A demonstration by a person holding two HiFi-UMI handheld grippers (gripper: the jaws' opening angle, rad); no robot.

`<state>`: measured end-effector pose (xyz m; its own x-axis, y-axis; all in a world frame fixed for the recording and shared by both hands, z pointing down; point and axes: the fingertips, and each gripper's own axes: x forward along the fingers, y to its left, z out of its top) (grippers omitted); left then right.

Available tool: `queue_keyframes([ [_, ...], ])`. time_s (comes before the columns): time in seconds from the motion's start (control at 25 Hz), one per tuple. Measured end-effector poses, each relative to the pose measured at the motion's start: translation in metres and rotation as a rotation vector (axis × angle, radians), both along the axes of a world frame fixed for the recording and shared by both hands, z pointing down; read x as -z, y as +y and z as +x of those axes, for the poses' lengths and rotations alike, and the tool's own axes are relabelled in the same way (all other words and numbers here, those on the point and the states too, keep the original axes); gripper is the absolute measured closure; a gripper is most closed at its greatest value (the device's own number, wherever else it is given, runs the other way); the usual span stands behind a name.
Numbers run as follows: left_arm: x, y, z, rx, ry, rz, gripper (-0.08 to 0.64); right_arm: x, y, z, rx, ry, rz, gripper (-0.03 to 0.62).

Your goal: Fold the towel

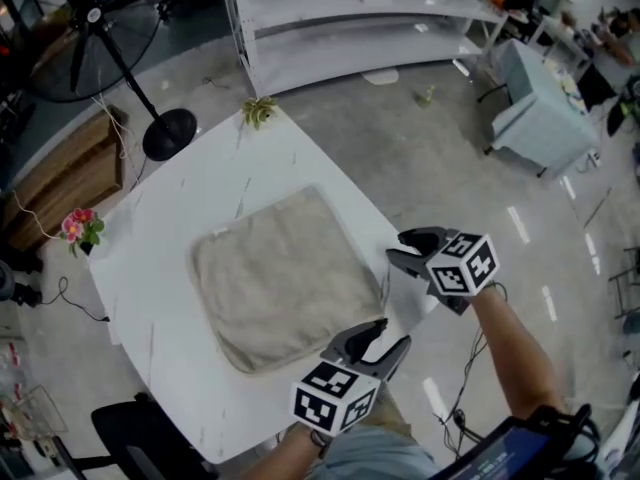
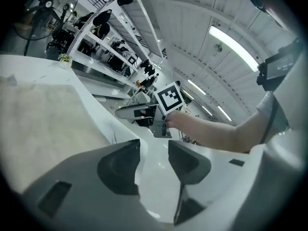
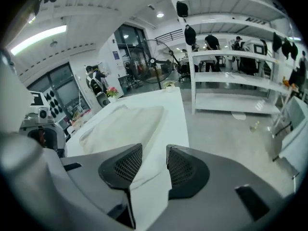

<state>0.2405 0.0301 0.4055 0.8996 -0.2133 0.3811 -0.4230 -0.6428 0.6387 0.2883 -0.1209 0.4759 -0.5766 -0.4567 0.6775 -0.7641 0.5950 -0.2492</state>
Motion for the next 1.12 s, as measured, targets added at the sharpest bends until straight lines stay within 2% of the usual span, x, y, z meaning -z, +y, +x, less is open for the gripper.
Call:
queue_keyframes([
  [0.08,-0.007,0.007,-0.021,0.008,-0.029,0.001,0.376,-0.010,0.018,-0.006,-0.049,-0.037,-0.039,0.419],
  [0.2,-0.013,0.013,-0.062,0.067,-0.059,-0.008,0.382,-0.024,0.042,-0.023,-0.107,-0.101,-0.112,0.403],
  [0.36,-0.013,0.012,-0.124,0.183,-0.085,0.001,0.388,-0.041,0.059,-0.039,-0.198,-0.198,-0.234,0.374],
  [0.52,-0.007,0.012,-0.183,0.319,-0.080,0.012,0.391,-0.057,0.076,-0.053,-0.223,-0.219,-0.326,0.371],
  [0.6,-0.004,0.014,-0.211,0.382,-0.072,0.020,0.394,-0.062,0.081,-0.059,-0.233,-0.225,-0.344,0.392],
  [0.64,-0.003,0.016,-0.224,0.413,-0.070,0.022,0.396,-0.063,0.081,-0.059,-0.249,-0.228,-0.345,0.452],
  [0.68,-0.001,0.017,-0.236,0.442,-0.070,0.023,0.396,-0.062,0.080,-0.059,-0.269,-0.234,-0.339,0.542],
  [0.8,0.005,0.024,-0.270,0.515,-0.072,0.027,0.399,-0.035,0.073,-0.064,-0.295,-0.263,-0.269,0.551],
  [0.88,0.009,0.027,-0.290,0.556,-0.064,0.034,0.399,-0.004,0.064,-0.075,-0.269,-0.253,-0.191,0.551],
  [1.0,0.015,0.033,-0.315,0.618,-0.047,0.048,0.401,0.045,0.047,-0.109,-0.155,-0.173,-0.051,0.554],
  [1.12,0.022,0.041,-0.336,0.670,-0.029,0.063,0.403,0.082,0.042,-0.169,0.034,-0.070,0.078,0.555],
])
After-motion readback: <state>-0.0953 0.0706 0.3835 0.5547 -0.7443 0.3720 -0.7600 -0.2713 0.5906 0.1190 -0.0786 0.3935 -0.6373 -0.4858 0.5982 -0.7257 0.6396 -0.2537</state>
